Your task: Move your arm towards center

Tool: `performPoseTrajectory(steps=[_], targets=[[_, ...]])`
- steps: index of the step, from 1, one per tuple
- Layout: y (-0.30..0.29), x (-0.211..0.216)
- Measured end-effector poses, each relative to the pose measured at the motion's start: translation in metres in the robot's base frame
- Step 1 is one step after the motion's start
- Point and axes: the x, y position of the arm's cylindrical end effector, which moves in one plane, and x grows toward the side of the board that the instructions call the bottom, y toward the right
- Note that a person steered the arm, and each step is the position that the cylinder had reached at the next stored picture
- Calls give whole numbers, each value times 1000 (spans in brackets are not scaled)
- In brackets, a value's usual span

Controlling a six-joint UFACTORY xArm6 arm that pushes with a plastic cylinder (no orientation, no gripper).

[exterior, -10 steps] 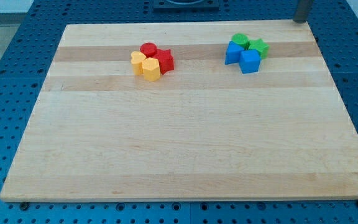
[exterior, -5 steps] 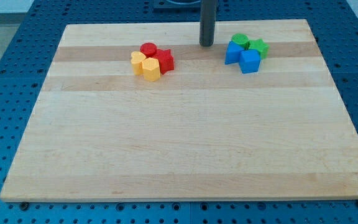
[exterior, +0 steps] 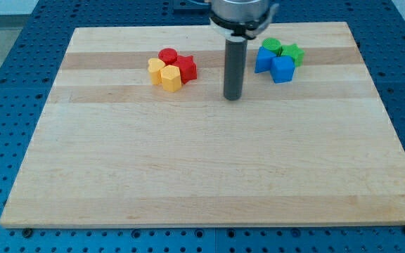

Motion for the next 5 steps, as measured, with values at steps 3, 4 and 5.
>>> performPoseTrajectory(steps=[3,4,5], targets=[[-34,-26],[-44,-26],[-64,-26]])
